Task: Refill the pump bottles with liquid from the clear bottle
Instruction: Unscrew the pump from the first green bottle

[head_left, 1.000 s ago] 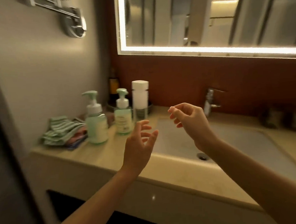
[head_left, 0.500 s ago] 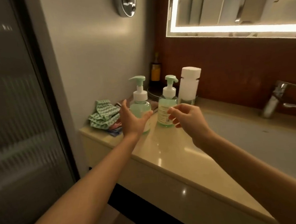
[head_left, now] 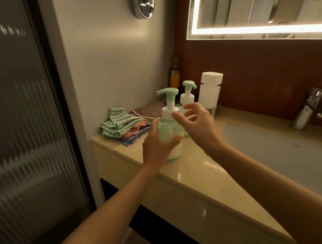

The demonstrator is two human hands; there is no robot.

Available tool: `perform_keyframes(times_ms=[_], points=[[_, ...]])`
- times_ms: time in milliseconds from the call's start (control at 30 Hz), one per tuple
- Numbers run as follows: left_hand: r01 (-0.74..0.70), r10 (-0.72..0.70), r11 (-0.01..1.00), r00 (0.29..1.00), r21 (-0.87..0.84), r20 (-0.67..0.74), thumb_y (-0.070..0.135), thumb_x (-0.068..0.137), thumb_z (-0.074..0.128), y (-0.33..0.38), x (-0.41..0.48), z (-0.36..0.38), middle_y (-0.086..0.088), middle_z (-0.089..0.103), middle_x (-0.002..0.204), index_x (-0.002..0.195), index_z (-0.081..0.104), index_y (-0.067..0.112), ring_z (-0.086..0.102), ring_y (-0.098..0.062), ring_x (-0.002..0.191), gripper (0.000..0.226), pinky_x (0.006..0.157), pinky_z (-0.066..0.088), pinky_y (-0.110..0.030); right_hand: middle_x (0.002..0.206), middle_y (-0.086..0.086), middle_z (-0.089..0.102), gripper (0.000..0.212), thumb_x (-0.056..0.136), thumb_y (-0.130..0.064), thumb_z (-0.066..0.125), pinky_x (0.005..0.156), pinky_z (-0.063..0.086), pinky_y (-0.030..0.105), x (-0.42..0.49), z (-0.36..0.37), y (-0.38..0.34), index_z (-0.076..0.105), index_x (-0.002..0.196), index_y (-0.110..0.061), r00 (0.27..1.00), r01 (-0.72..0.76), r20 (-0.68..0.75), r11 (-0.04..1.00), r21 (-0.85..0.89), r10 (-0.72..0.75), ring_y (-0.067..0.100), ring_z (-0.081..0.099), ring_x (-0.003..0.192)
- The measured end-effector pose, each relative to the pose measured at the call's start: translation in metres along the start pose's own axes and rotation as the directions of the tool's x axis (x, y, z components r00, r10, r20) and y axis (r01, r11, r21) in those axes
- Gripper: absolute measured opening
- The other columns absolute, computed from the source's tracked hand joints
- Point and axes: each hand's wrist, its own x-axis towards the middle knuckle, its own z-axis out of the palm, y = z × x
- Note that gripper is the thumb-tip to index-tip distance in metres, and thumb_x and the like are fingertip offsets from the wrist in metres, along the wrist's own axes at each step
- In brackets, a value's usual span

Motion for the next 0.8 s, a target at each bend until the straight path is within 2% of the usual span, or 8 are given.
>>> perform_keyframes(times_ms=[100,233,333,433,500,633,700,800], points=[[0.003,-0.004,0.998,1.000,0.059,0.010,0.043,0.070,0.075,0.008,-0.012,0.001,0.000,0.055,0.125,0.137,0.034,0.022,0.053,-0.018,0.111,0.081,0.083,0.039,-0.025,0.116,0.001,0.050,0.066,0.073,-0.055,0.066,0.087,0.049,0.032,0.004,0.006,-0.006,0.048,0.122,-0.016,0.999,0.042,-0.010,0.993,-0.113,-0.044,0.015,0.051,0.102],[0.009,-0.010,0.998,1.000,0.057,0.010,0.044,0.068,0.076,0.009,-0.012,0.001,-0.001,0.057,0.123,0.135,0.036,0.022,0.055,-0.021,0.111,0.081,0.086,0.044,-0.032,0.106,0.001,0.051,0.052,0.074,-0.048,0.070,0.079,0.045,0.028,0.012,0.008,-0.011,0.054,0.110,-0.013,0.996,0.070,-0.042,0.975,-0.211,-0.080,0.014,0.050,0.096],[0.004,-0.005,0.998,1.000,0.055,0.004,0.044,0.069,0.075,0.010,-0.013,0.001,0.000,0.058,0.121,0.133,0.038,0.022,0.056,-0.019,0.107,0.077,0.082,0.044,-0.029,0.107,0.002,0.056,0.040,0.082,-0.033,0.066,0.076,0.043,0.024,0.013,0.006,-0.009,0.056,0.113,-0.010,0.997,0.076,0.008,0.990,-0.122,-0.076,0.014,0.053,0.095],[-0.008,0.008,0.999,1.000,0.052,0.008,0.045,0.070,0.074,0.009,-0.013,0.002,0.000,0.057,0.122,0.133,0.037,0.021,0.056,-0.018,0.108,0.076,0.080,0.043,-0.025,0.117,0.006,0.059,0.036,0.087,-0.022,0.058,0.086,0.047,0.030,0.011,0.005,-0.008,0.056,0.122,-0.010,0.995,0.023,0.099,0.999,0.044,-0.027,0.016,0.054,0.101],[-0.006,0.006,0.998,1.000,0.062,0.008,0.046,0.071,0.073,0.008,-0.012,0.003,-0.001,0.056,0.124,0.135,0.036,0.021,0.055,-0.019,0.110,0.078,0.083,0.043,-0.028,0.120,0.005,0.057,0.041,0.087,-0.025,0.060,0.094,0.047,0.036,0.012,0.006,-0.009,0.053,0.125,-0.011,0.993,-0.026,0.119,0.994,0.108,0.013,0.017,0.053,0.106],[-0.009,0.008,0.997,1.000,0.076,0.012,0.044,0.071,0.074,0.008,-0.013,0.002,-0.002,0.054,0.128,0.137,0.034,0.020,0.053,-0.020,0.114,0.081,0.089,0.043,-0.030,0.118,0.003,0.051,0.057,0.076,-0.047,0.069,0.092,0.048,0.036,0.019,0.017,-0.009,0.051,0.118,-0.013,1.000,-0.005,0.012,0.997,-0.080,0.006,0.018,0.051,0.106],[-0.010,0.009,0.997,1.000,0.073,0.015,0.043,0.070,0.074,0.008,-0.013,0.002,-0.001,0.055,0.126,0.136,0.035,0.021,0.053,-0.020,0.112,0.080,0.088,0.043,-0.031,0.114,0.004,0.051,0.051,0.075,-0.042,0.071,0.088,0.047,0.033,0.021,0.019,-0.009,0.052,0.112,-0.012,1.000,0.005,-0.029,0.995,-0.100,-0.008,0.017,0.050,0.102],[0.000,0.000,0.998,1.000,0.055,0.007,0.044,0.070,0.074,0.007,-0.012,0.002,0.000,0.058,0.120,0.133,0.037,0.023,0.056,-0.019,0.107,0.077,0.084,0.045,-0.031,0.110,0.004,0.056,0.042,0.079,-0.028,0.069,0.089,0.049,0.034,0.020,0.018,-0.007,0.053,0.114,-0.010,1.000,0.012,0.021,1.000,-0.028,-0.012,0.017,0.053,0.100]])
